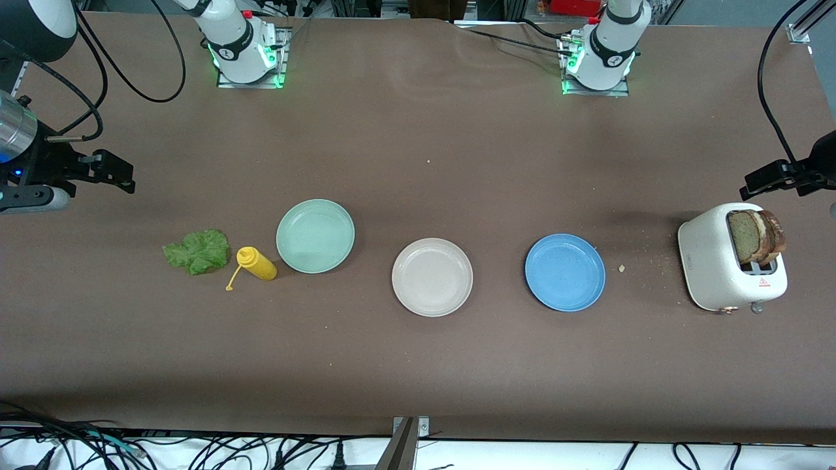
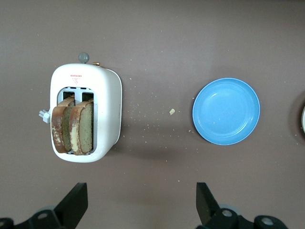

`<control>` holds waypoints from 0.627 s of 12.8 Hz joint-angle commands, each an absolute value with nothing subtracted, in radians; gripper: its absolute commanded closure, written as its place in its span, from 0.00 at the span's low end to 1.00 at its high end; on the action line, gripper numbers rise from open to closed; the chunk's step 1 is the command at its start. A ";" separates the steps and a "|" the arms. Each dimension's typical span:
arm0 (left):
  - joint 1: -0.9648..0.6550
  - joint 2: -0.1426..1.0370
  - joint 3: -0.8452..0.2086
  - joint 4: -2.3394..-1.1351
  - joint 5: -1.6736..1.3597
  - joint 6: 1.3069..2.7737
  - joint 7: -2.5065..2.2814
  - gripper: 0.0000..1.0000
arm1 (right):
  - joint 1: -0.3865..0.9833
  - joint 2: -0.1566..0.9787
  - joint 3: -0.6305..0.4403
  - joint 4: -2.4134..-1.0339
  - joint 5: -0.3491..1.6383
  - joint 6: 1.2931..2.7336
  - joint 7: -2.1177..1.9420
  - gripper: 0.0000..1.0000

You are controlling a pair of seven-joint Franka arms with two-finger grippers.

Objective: Make sandwich in beige plate with both arms
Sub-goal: 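Move the left gripper over the white toaster above the bread slices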

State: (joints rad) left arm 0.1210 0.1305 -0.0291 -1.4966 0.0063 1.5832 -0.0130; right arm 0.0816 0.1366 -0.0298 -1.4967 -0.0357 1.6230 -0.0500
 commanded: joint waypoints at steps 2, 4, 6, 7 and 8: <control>0.120 0.132 -0.034 -1.489 0.038 1.569 0.002 0.00 | 0.084 0.135 -0.028 -1.483 -0.035 1.618 -0.043 0.00; 0.117 0.132 -0.034 -1.491 0.037 1.569 0.002 0.00 | 0.083 0.135 -0.029 -1.483 -0.034 1.618 -0.041 0.00; 0.101 0.133 -0.038 -1.491 0.037 1.569 -0.003 0.00 | 0.083 0.135 -0.029 -1.483 -0.034 1.617 -0.043 0.00; 0.095 0.138 -0.038 -1.491 0.037 1.569 -0.002 0.00 | 0.083 0.135 -0.029 -1.485 -0.034 1.618 -0.043 0.00; 0.094 0.144 -0.038 -1.490 0.037 1.569 0.002 0.00 | 0.083 0.135 -0.029 -1.483 -0.034 1.618 -0.043 0.00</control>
